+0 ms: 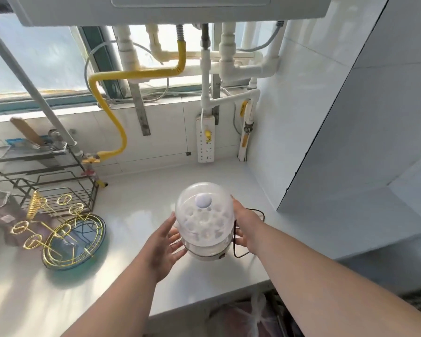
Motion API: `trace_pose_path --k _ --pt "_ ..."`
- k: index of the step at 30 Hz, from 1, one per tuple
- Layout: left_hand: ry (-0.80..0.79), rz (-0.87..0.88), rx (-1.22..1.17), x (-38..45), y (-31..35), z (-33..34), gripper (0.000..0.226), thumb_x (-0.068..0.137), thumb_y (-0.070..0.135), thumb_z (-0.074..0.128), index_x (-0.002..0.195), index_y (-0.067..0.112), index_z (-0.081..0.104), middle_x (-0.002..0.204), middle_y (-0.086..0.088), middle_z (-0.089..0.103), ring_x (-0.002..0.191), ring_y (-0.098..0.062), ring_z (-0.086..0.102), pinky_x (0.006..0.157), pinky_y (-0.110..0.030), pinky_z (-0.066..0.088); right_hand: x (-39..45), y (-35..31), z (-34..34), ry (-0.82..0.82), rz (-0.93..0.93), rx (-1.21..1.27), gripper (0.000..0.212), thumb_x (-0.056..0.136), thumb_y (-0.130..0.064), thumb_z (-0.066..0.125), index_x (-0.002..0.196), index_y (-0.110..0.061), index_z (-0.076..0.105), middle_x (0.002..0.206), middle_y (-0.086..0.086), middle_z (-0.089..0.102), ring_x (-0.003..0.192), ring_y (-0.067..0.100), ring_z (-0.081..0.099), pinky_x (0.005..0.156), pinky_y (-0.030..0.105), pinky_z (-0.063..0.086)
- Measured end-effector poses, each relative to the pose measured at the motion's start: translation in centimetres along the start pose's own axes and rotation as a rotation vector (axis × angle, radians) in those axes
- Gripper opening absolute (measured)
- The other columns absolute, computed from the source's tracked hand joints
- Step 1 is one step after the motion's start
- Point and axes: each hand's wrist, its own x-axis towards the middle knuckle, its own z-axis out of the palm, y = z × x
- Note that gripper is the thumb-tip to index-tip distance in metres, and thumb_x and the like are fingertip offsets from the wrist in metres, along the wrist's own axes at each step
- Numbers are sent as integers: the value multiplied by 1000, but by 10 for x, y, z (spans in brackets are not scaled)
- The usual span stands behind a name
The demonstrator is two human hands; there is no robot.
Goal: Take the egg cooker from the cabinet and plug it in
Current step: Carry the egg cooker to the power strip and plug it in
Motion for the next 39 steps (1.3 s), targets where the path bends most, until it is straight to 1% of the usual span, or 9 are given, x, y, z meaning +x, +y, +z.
trace_pose_path --k 3,9,13,18,25,29,32,36,39 --pt "17 -15 -7 11 -3 -4 90 71 68 86 138 10 69 135 -13 75 123 -30 72 102 -46 58 10 4 4 -4 17 14 57 82 -80 67 110 -32 79 108 -6 82 105 21 75 91 40 62" --pt "26 -53 -2 27 -7 -13 82 78 67 83 136 10 72 133 -14 76 124 -31 72 113 -51 52 27 9 8 -3 49 10 57 83 -79 67 109 -29 80 107 -5 83 101 20 77 80 36 62" --pt "34 -61 -28 31 -10 -13 76 82 65 82 135 11 72 132 -13 77 123 -31 73 112 -50 53 36 11 8 7 61 2 55 82 -78 68 107 -30 81 106 -6 83 104 20 76 95 40 62" --pt "43 -78 -73 30 -16 -12 74 82 60 84 136 11 72 130 -14 77 121 -31 74 110 -50 54 43 16 5 18 84 -2 62 79 -79 70 112 -28 79 111 -4 82 108 20 76 102 42 61" --pt "59 -61 -126 29 -23 -10 74 74 52 87 136 13 72 128 -13 78 117 -30 76 105 -48 56 46 21 0 14 85 16 61 81 -78 70 109 -25 81 93 -9 85 92 13 79 81 30 64" --pt "73 -50 -145 28 -24 -8 72 75 48 87 136 14 71 129 -12 78 117 -30 76 102 -47 56 49 22 -3 0 90 22 65 82 -79 67 113 -23 79 108 -3 83 105 18 77 98 39 63" --pt "101 -63 -147 30 -25 -7 62 84 45 84 136 12 72 129 -13 78 120 -32 74 108 -49 54 52 25 -8 -4 103 25 66 88 -78 62 118 -21 76 117 3 79 117 24 73 102 47 62" --pt "225 -77 -184 33 -23 -8 66 92 51 75 137 3 66 140 -16 69 132 -35 62 121 -53 41 51 24 -16 13 113 64 57 99 -63 60 122 -13 72 125 12 72 122 33 70 94 54 65" --pt "268 -39 -213 31 -17 -6 65 95 50 73 136 2 63 141 -16 65 134 -35 59 122 -54 40 47 19 -27 28 73 41 38 103 -43 67 116 -8 68 118 14 70 102 31 73 74 41 65"
